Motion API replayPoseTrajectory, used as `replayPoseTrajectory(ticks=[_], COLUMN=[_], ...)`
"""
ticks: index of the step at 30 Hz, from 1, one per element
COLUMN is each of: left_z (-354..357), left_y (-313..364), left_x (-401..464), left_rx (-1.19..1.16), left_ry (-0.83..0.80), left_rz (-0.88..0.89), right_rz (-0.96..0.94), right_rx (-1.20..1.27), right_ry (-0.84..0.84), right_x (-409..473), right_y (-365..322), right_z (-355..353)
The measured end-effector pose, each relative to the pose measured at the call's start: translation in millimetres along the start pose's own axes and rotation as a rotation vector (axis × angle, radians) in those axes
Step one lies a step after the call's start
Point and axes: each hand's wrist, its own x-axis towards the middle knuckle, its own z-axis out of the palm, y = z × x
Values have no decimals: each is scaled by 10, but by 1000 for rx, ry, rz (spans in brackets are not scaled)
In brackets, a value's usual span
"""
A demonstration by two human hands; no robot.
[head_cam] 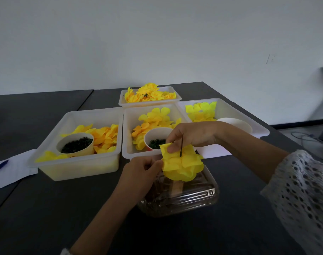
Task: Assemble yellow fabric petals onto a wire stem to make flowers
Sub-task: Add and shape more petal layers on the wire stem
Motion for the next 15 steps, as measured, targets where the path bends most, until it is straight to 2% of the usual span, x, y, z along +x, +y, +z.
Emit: replayPoseTrajectory(ticks=[4, 11, 15], left_z=[-2, -22, -36], left_y=[8, 41, 77], left_x=[6, -9, -36], left_rx=[10, 10, -4], left_ry=[7, -12, -11], left_rz=[-4, -29, -49], right_rz=[49, 90, 90], right_rx=[58, 50, -23], right_ry=[-65, -73, 23], right_x=[37, 54, -21], right_y=[-3, -14, -43], right_z=[-19, -28, -52])
